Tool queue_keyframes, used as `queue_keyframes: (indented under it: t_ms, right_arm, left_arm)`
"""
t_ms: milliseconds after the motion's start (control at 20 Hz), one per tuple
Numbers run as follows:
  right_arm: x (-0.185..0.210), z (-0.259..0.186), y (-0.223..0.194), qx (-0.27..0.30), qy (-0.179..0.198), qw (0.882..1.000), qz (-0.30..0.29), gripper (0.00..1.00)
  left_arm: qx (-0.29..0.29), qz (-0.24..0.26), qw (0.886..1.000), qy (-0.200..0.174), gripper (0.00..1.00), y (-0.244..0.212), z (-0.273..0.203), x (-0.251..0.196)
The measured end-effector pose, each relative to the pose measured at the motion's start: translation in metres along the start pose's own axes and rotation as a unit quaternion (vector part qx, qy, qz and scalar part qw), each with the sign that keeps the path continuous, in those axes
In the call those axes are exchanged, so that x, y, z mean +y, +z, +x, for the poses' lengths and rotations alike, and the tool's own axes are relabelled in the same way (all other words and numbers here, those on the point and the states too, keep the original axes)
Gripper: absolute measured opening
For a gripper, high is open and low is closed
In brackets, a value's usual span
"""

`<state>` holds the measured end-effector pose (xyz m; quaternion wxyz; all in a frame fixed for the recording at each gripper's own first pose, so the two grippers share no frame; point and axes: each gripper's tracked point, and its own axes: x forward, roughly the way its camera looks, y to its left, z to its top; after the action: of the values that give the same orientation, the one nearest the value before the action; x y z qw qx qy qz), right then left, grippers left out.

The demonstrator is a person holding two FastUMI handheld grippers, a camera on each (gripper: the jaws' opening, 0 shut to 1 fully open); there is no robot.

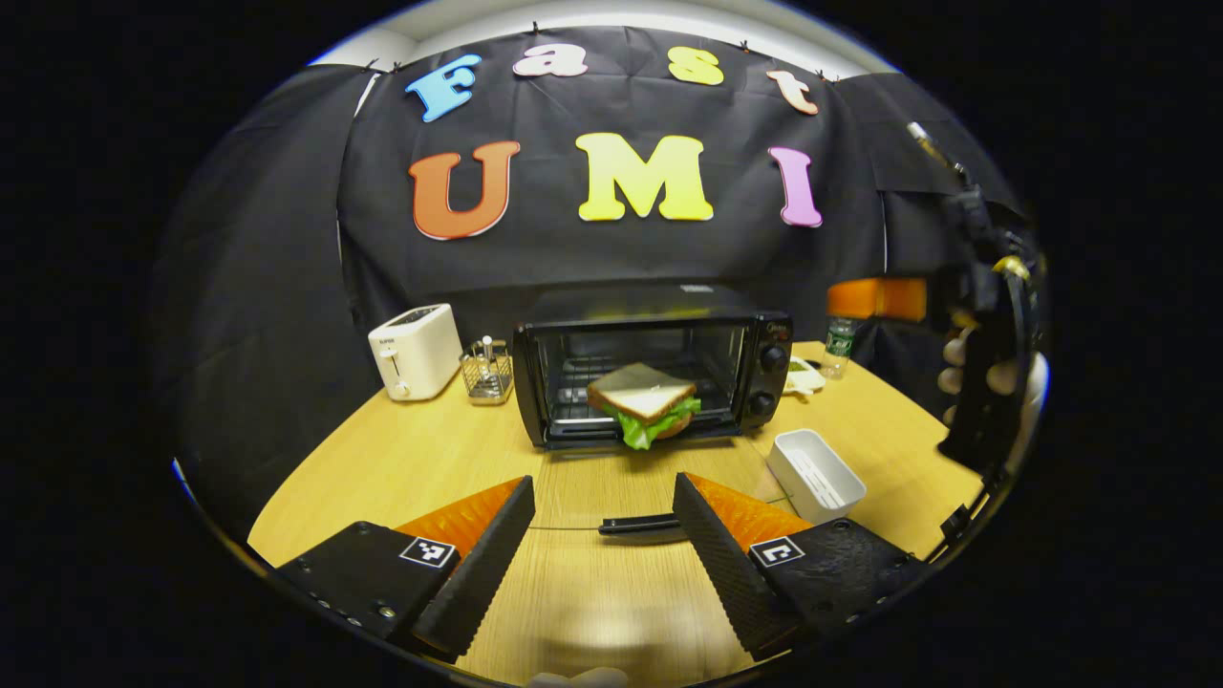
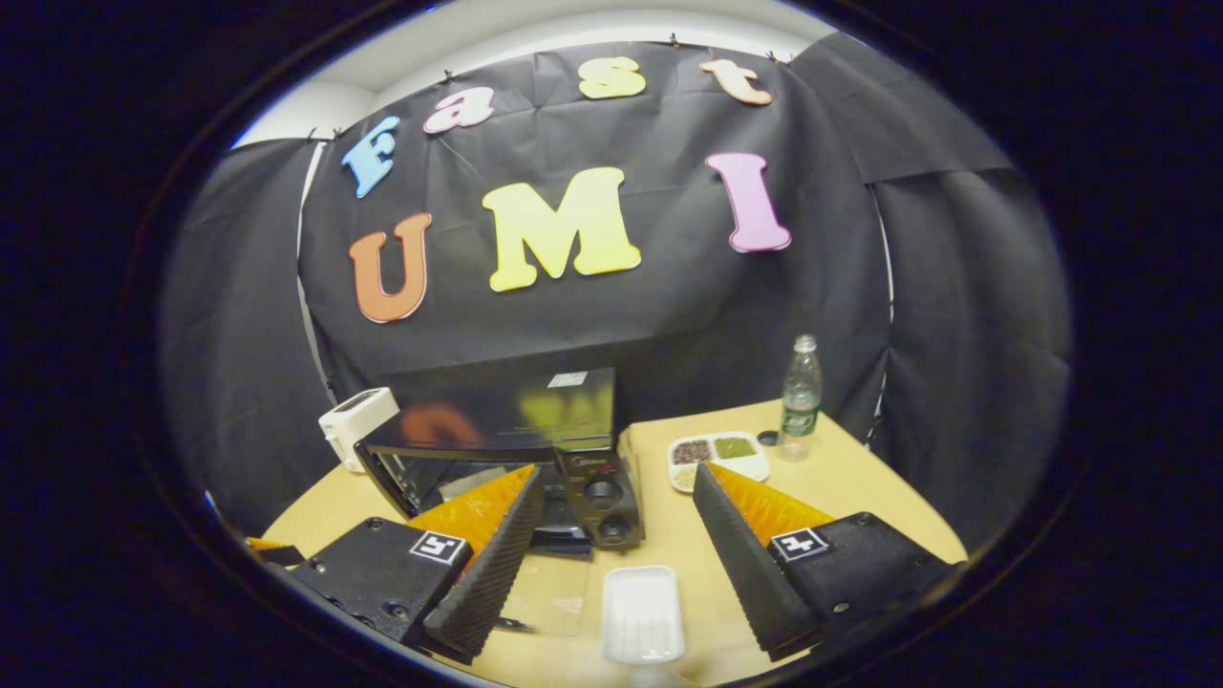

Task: Open the electric oven with the left hand, put the food in, and close the electric oven.

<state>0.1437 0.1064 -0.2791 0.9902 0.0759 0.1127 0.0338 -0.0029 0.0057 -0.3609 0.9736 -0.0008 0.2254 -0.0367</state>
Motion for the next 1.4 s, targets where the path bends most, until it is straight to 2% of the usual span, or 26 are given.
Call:
queue_keyframes:
  t_ms: [100, 400, 550, 750, 1150, 1200, 1250, 1400]
  right_arm:
    - [-0.017, -0.022, 0.012, -0.01, -0.004, 1.0, -0.009, 0.96]
    - [-0.07, -0.071, 0.037, -0.018, -0.024, 0.999, -0.034, 0.96]
    - [-0.093, -0.085, 0.046, -0.022, -0.037, 0.998, -0.054, 0.96]
    - [-0.112, -0.094, 0.047, -0.015, -0.045, 0.998, -0.049, 0.96]
    - [-0.123, -0.095, 0.037, 0.001, -0.044, 0.998, -0.047, 0.96]
    - [-0.123, -0.095, 0.037, 0.002, -0.044, 0.998, -0.048, 0.96]
    - [-0.123, -0.094, 0.036, 0.003, -0.044, 0.998, -0.049, 0.96]
    - [-0.119, -0.093, 0.037, 0.004, -0.039, 0.998, -0.049, 0.97]
  left_arm:
    - [0.018, 0.011, 1.0, 0.001, 0.96, -0.019, 0.014, -0.01]
    - [0.071, 0.002, 0.997, -0.02, 0.96, -0.071, 0.043, -0.049]
    - [0.093, -0.009, 0.995, -0.016, 0.96, -0.088, 0.055, -0.057]
    - [0.109, -0.008, 0.994, -0.01, 0.96, -0.1, 0.067, -0.062]
    - [0.118, -0.013, 0.993, 0.0, 0.96, -0.105, 0.073, -0.062]
    - [0.117, -0.016, 0.993, -0.001, 1.0, -0.104, 0.072, -0.061]
    - [0.115, -0.02, 0.993, -0.002, 0.96, -0.101, 0.072, -0.062]
    - [0.111, -0.021, 0.994, -0.002, 0.96, -0.095, 0.069, -0.061]
